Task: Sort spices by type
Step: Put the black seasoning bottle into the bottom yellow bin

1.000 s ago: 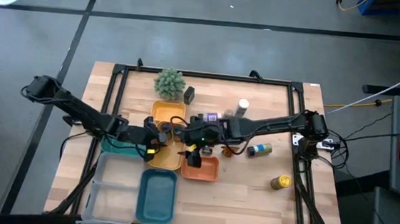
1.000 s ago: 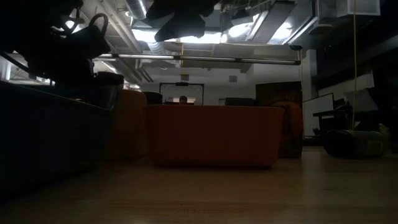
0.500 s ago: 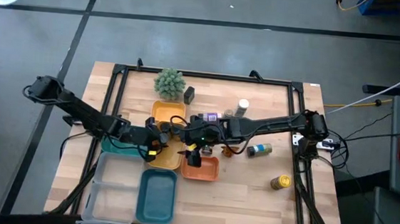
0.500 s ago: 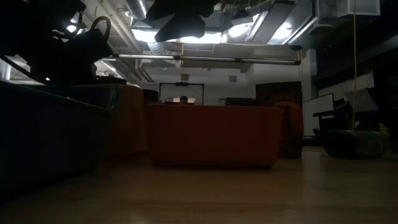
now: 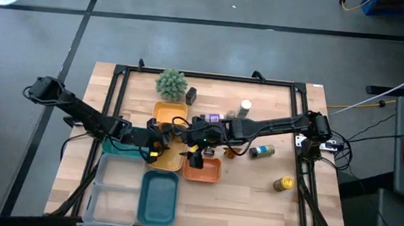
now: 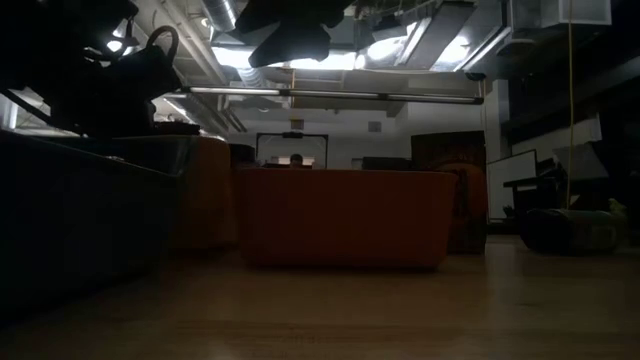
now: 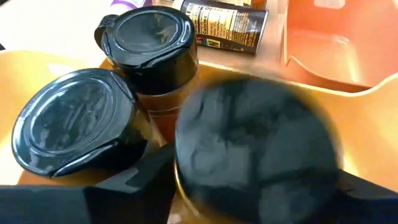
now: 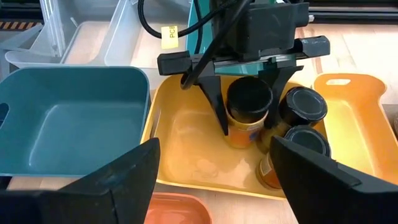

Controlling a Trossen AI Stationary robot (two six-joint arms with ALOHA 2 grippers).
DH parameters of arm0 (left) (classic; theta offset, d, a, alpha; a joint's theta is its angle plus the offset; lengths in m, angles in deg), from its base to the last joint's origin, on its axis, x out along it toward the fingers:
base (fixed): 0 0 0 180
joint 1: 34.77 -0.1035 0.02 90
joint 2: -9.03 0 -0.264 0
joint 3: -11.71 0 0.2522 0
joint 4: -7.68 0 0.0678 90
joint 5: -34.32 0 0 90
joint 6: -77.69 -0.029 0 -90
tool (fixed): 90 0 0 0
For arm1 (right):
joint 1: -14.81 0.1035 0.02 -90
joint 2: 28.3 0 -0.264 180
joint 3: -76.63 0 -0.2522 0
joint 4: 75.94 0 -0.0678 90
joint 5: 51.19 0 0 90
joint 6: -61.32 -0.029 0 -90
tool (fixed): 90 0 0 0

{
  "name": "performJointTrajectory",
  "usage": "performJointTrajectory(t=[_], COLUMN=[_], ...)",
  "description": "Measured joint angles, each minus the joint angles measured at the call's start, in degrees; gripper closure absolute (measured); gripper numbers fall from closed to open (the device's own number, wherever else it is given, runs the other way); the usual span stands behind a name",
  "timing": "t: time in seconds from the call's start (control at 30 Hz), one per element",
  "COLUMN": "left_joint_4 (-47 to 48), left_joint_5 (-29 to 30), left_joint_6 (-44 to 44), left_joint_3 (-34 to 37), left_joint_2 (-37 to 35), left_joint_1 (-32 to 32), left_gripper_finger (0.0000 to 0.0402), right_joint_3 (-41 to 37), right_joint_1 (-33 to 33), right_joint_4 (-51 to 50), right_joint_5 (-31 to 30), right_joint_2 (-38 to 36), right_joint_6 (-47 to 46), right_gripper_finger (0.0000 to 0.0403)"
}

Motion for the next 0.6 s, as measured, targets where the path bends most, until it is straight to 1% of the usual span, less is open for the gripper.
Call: performJointTrajectory(t=[0.13, 0.47, 0.6], left_joint_4=[0.16, 0.52, 0.55], left_joint_5=[-0.09, -0.22, -0.79], left_joint_6=[-0.43, -1.30, -1.35], left_joint_3=[0.00, 0.00, 0.00], left_joint_2=[-0.11, -0.15, -0.17], left_joint_1=[0.00, 0.00, 0.00], left_gripper_finger=[0.0144, 0.0142, 0.0142], right_joint_3=[0.00, 0.00, 0.00], right_joint_1=[0.00, 0.00, 0.00], right_joint_4=[-0.67, -3.81, -4.91], right_joint_5=[0.00, 0.59, -1.16], right_joint_2=[0.00, 0.00, 0.00], right_joint_6=[-0.02, -0.05, -5.77], right_gripper_finger=[0.0100, 0.0100, 0.0100])
